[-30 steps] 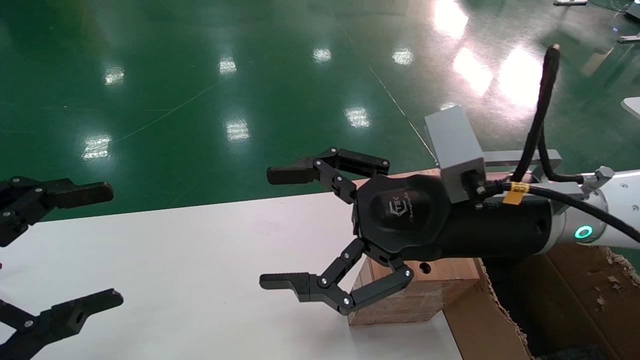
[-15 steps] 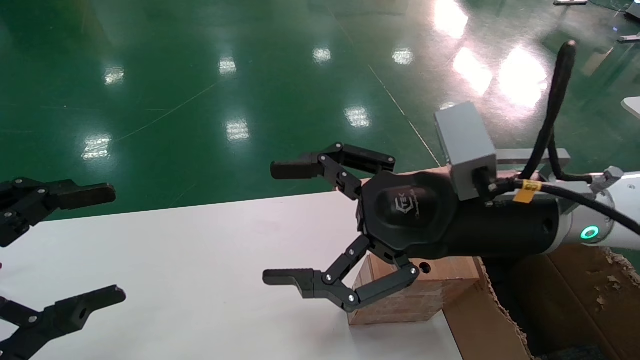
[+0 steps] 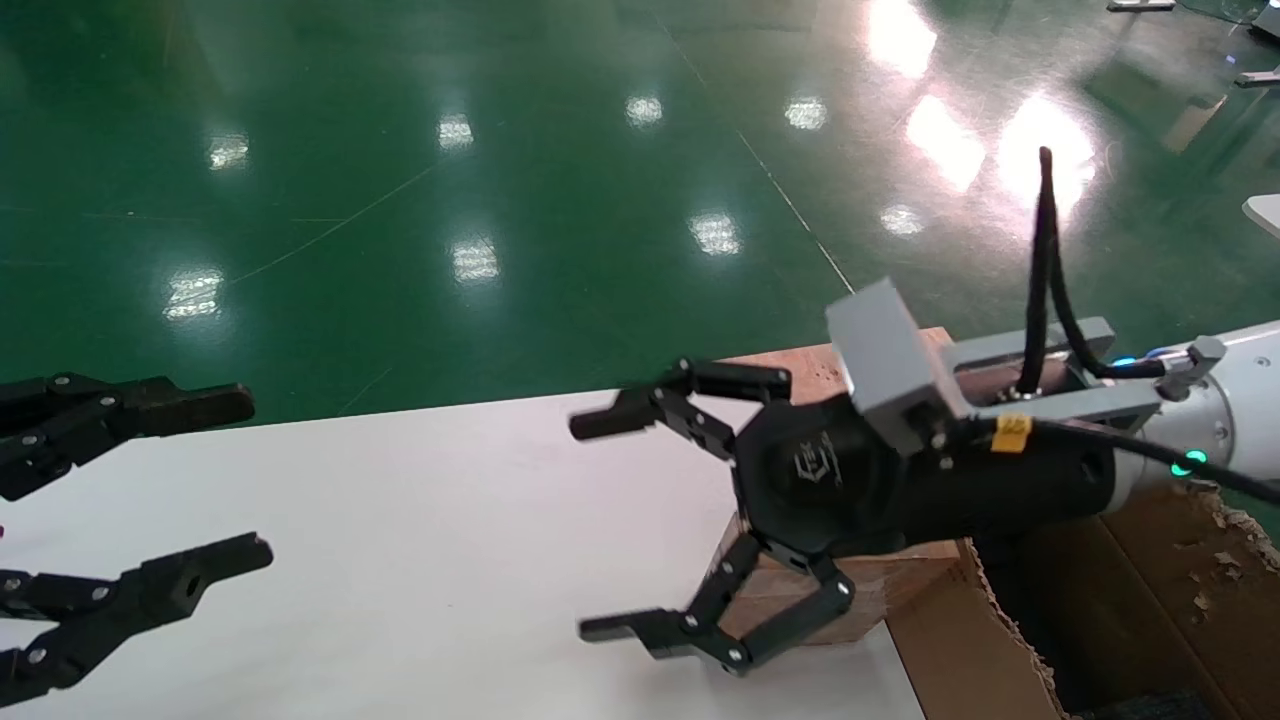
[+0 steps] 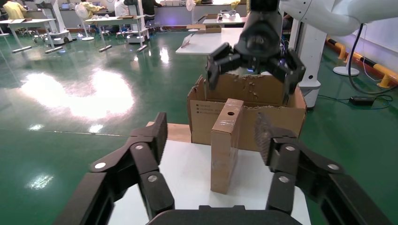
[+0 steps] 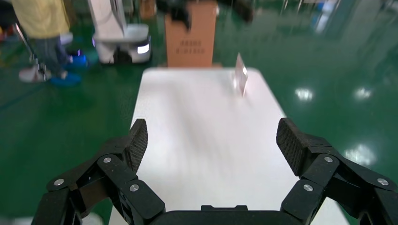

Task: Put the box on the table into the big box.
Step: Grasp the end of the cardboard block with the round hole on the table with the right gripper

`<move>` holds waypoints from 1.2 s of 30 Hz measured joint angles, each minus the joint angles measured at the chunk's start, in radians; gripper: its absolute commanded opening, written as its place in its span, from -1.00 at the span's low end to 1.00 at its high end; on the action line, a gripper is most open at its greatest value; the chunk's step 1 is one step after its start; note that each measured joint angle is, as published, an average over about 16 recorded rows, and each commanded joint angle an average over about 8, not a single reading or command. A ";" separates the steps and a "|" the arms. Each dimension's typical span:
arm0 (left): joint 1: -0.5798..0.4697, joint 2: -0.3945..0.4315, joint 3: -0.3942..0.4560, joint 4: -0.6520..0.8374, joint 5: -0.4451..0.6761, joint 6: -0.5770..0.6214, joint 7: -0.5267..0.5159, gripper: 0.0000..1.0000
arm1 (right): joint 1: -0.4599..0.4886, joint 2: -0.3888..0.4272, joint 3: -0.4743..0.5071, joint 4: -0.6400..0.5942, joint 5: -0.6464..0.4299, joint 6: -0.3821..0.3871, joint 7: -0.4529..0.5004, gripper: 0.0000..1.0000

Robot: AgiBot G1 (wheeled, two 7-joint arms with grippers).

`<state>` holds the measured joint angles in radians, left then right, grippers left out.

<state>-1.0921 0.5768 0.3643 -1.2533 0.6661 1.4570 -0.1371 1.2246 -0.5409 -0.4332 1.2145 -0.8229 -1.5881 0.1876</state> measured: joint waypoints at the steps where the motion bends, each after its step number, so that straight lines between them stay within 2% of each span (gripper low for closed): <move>1: 0.000 0.000 0.000 0.000 0.000 0.000 0.000 -1.00 | 0.012 0.009 -0.015 -0.008 -0.006 -0.002 -0.005 1.00; 13: 0.000 0.000 0.000 0.000 0.000 0.000 0.000 -1.00 | 0.153 0.088 -0.177 -0.135 -0.081 -0.001 -0.099 1.00; 36: 0.000 0.000 0.000 0.000 0.000 0.000 0.000 -1.00 | 0.380 0.088 -0.508 -0.323 -0.163 -0.009 -0.233 1.00</move>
<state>-1.0922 0.5767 0.3645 -1.2533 0.6659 1.4569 -0.1370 1.6043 -0.4525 -0.9409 0.8912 -0.9863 -1.5967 -0.0451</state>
